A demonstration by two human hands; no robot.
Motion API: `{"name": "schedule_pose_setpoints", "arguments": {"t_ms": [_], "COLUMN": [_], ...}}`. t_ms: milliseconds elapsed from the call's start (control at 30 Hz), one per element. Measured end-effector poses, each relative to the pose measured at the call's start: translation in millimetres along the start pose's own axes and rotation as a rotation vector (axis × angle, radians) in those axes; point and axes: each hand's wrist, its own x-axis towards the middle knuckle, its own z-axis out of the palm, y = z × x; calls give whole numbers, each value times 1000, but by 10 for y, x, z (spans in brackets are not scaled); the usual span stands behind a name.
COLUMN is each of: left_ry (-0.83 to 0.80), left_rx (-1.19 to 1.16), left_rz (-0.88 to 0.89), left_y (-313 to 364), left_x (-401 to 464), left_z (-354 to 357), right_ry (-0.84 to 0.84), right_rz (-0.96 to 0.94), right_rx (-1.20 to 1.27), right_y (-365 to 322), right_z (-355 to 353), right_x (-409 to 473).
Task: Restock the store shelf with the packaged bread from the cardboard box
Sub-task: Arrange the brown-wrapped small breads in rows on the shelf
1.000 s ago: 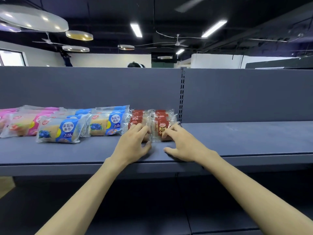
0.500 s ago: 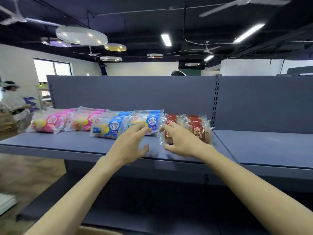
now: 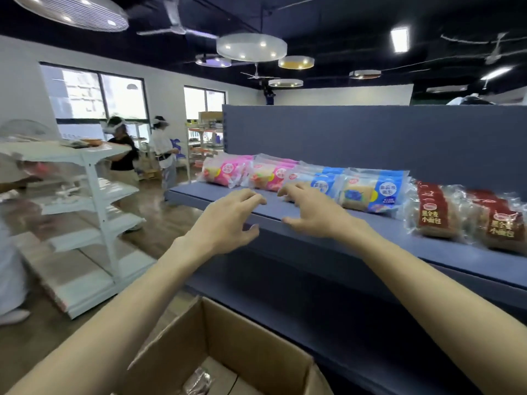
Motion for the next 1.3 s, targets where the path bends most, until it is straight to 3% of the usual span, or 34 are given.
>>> {"name": "schedule_pose_setpoints", "arguments": {"t_ms": [167, 400, 700, 900, 1067, 1300], "left_ry": [-101, -402, -668, -861, -1216, -1507], "left_rx": [7, -105, -195, -204, -251, -253], "left_rz": [-77, -166, -497, -688, -833, -937], "left_y": [-455, -659, -461, -577, -509, -291], "left_x": [-541, -1593, -2753, -2931, -2960, -3172], "left_z": [70, 844, 1619, 1904, 2359, 2933], "right_ry": [-18, -277, -527, -709, -915, -1185], "right_rz": [-35, -8, -41, -74, 19, 142], "right_rx": [53, 88, 154, 184, 242, 285], "right_y": [-451, -750, -770, -641, -493, -412], "right_z": [562, 1722, 2757, 3326, 3895, 4561], "right_x": [178, -76, -270, -364, -612, -998]}}
